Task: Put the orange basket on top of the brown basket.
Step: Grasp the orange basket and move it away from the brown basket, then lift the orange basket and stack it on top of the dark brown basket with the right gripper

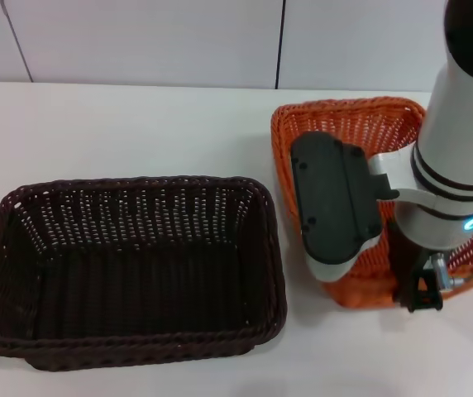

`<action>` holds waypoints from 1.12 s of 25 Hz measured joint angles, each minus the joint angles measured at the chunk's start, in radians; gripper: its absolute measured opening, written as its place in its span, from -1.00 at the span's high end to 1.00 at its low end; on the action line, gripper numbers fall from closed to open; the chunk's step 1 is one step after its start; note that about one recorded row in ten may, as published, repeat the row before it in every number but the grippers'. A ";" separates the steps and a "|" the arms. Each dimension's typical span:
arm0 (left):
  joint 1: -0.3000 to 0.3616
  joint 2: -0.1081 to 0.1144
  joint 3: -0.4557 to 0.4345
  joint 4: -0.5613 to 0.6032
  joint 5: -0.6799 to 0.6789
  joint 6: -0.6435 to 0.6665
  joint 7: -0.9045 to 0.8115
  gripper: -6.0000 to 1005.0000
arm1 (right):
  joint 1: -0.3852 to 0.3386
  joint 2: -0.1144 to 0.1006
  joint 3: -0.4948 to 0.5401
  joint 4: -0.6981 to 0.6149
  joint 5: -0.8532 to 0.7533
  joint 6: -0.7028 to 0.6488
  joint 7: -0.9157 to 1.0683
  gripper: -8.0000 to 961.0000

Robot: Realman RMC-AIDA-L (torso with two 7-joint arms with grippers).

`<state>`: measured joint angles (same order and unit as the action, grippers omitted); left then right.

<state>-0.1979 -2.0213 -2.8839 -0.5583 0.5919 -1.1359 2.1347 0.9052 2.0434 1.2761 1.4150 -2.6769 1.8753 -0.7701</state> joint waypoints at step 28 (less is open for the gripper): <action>-0.012 0.006 0.007 0.001 0.006 -0.004 -0.004 -0.65 | 0.082 -0.015 -0.130 0.133 -0.248 -0.148 -0.041 0.72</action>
<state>-0.2095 -2.0155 -2.8773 -0.5568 0.5979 -1.1398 2.1307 0.9867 2.0287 1.1460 1.5480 -2.9249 1.7274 -0.8113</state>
